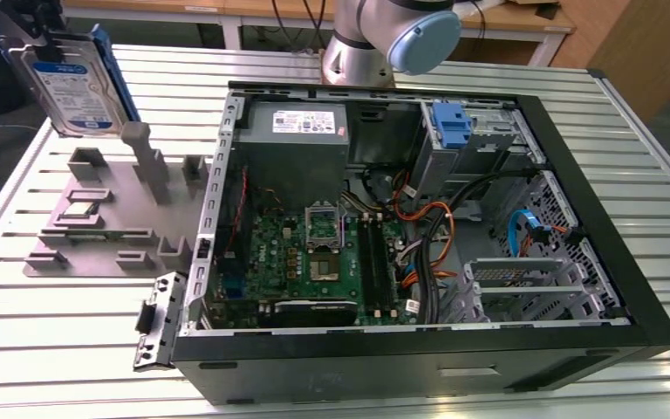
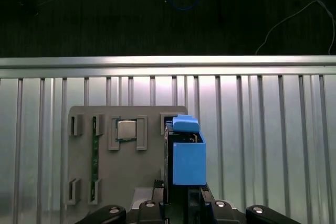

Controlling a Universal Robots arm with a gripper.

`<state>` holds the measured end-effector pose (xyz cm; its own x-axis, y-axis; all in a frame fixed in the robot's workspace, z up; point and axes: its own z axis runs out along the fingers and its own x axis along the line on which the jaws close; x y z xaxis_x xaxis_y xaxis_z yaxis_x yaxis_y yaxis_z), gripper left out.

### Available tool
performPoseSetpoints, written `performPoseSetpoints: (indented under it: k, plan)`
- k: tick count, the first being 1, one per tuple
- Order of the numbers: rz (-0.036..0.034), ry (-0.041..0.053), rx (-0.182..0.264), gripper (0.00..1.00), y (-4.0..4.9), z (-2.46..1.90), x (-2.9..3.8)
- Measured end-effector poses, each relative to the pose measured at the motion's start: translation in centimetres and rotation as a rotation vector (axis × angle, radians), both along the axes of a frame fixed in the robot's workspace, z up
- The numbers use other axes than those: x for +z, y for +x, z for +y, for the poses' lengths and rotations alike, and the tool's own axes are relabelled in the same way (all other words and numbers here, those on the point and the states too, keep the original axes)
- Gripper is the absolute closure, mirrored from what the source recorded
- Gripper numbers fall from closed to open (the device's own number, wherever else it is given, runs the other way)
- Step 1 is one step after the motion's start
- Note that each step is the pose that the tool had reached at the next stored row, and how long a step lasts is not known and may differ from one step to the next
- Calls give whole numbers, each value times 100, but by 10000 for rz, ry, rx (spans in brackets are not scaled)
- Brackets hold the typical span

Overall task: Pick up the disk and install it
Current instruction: 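Pick up the disk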

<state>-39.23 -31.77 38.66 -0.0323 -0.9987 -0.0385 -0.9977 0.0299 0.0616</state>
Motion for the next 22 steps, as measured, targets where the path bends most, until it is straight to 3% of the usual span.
performPoseSetpoints:
  k: [5, 22]
  plan:
    - [-1, 1, 0, 65, 0, 0, 54]
    - [0, 23, 0, 65, 0, 0, 86]
